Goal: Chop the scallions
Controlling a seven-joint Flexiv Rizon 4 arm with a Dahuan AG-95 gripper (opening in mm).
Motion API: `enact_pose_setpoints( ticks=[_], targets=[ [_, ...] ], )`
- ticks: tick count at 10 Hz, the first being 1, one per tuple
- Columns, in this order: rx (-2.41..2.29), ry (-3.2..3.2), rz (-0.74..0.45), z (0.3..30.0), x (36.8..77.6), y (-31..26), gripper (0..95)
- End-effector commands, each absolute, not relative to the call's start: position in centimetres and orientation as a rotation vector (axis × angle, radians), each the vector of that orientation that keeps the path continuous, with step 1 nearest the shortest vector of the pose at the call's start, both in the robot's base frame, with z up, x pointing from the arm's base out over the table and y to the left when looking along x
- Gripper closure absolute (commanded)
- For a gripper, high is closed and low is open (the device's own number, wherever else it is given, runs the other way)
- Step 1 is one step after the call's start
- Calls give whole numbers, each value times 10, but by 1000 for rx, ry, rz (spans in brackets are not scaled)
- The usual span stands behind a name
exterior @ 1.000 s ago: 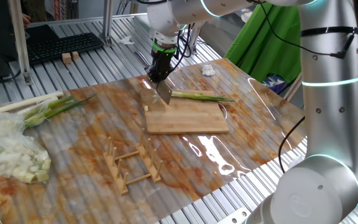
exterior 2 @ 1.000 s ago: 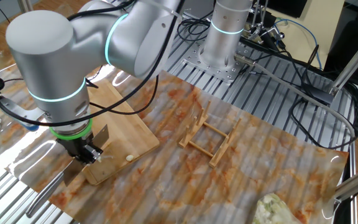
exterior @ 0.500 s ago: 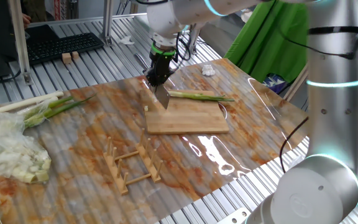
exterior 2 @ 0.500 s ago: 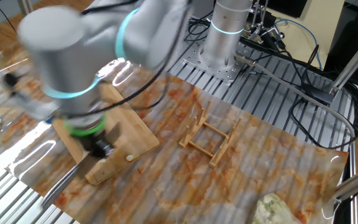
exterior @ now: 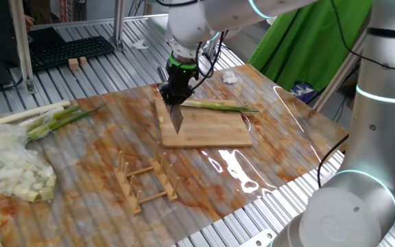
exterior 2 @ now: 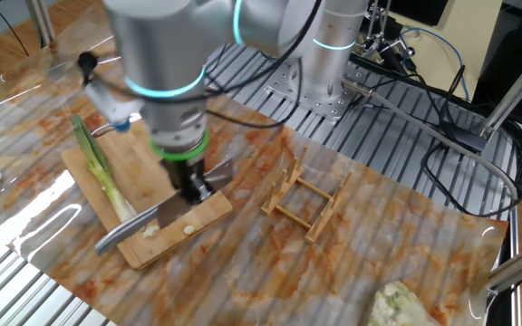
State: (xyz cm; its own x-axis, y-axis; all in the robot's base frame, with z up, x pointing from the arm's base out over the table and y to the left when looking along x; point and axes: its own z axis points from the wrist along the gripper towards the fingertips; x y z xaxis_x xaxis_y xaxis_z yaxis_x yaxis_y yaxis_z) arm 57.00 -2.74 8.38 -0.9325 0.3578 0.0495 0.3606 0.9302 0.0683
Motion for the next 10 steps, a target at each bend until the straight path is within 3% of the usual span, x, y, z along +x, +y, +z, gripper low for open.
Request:
enact_pose_setpoints(
  ticks=[1,6,10],
  targets=[
    [-587,-3048,-117,91,561,-22,950],
    [-397,-3035,-38,96,567,-25,950],
    [-275,-3055,-54,123,583,-23,950]
  ],
)
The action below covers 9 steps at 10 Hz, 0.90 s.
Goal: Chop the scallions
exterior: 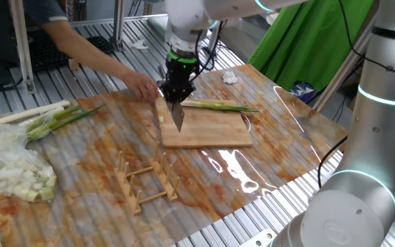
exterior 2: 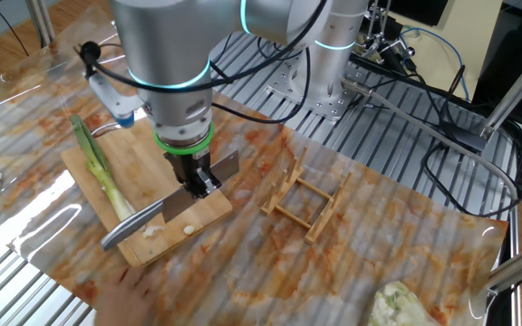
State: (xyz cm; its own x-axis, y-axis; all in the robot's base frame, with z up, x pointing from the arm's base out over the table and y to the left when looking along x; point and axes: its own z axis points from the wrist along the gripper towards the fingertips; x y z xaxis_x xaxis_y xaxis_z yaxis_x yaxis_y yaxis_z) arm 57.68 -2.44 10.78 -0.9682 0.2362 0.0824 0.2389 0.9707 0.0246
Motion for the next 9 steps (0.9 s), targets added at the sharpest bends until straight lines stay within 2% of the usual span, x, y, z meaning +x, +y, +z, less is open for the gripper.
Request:
enact_pose_setpoints(
  ticks=[1,9],
  targets=[
    [-257,-3060,-59,132,586,-20,950],
    [-125,-3087,-113,145,581,-17,950]
  ],
)
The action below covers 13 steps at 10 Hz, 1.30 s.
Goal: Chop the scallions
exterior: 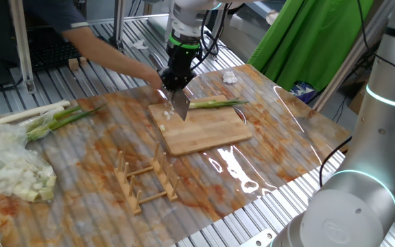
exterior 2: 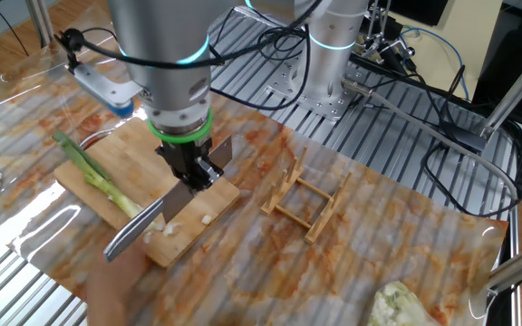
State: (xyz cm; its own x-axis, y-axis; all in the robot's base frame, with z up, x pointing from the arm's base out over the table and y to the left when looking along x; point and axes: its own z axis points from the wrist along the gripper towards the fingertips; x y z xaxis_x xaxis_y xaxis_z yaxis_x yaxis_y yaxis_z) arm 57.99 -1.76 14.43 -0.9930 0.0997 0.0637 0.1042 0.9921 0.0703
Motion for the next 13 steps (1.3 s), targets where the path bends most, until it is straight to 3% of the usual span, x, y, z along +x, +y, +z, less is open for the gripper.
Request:
enact_pose_setpoints(
  ticks=[1,13],
  targets=[
    [-107,-3090,-116,145,581,-16,950],
    [-116,-3107,-143,143,574,-10,950]
  ],
)
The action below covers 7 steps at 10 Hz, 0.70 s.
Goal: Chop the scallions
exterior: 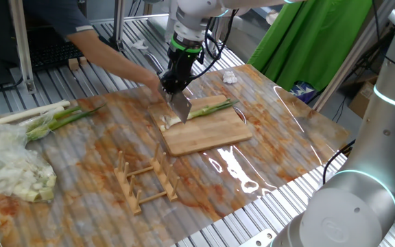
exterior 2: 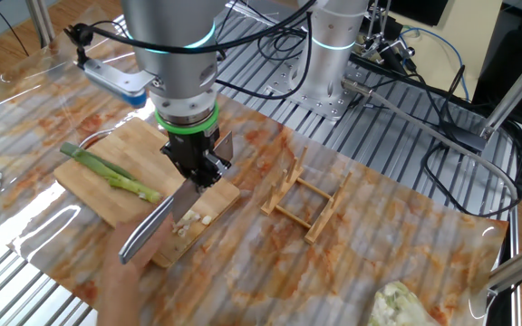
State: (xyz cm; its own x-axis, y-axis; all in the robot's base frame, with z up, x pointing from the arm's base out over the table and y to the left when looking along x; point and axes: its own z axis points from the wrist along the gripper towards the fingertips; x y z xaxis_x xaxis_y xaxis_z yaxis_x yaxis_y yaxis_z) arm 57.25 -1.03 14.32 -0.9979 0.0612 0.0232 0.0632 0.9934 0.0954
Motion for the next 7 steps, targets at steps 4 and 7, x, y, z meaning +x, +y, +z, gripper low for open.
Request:
enact_pose_setpoints(
  ticks=[4,7],
  targets=[
    [-77,-3109,-107,144,571,-8,950],
    [-186,-3067,19,136,583,-1,950]
  ],
)
